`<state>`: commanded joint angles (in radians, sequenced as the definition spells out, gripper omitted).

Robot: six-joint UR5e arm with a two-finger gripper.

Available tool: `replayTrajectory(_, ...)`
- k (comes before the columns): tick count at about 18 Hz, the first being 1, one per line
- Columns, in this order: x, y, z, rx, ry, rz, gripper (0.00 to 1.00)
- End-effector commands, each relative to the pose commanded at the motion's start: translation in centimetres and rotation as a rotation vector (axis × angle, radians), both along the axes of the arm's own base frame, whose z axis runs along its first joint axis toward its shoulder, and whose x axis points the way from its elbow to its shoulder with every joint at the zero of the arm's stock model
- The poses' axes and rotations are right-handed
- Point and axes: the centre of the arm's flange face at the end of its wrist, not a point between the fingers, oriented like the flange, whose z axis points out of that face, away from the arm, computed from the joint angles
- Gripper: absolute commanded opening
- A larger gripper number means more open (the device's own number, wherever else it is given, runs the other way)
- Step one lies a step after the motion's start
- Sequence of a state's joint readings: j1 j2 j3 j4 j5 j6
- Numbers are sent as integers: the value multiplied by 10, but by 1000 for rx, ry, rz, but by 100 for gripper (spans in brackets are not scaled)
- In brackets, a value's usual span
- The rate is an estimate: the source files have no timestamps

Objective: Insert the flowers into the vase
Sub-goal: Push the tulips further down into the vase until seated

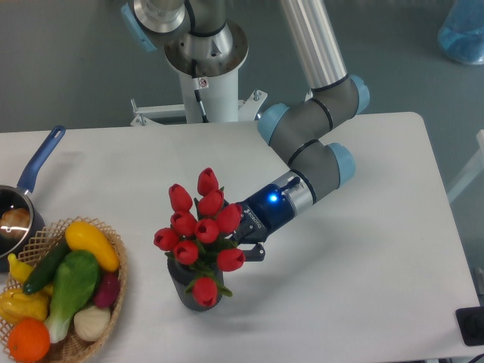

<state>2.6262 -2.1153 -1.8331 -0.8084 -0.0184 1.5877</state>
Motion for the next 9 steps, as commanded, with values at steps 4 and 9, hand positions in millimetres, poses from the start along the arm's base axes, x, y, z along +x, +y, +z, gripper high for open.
replayTrajectory(4,0,0,-3,-4,2,0,17)
replayTrajectory(9,0,0,-3,-1,8,0,24)
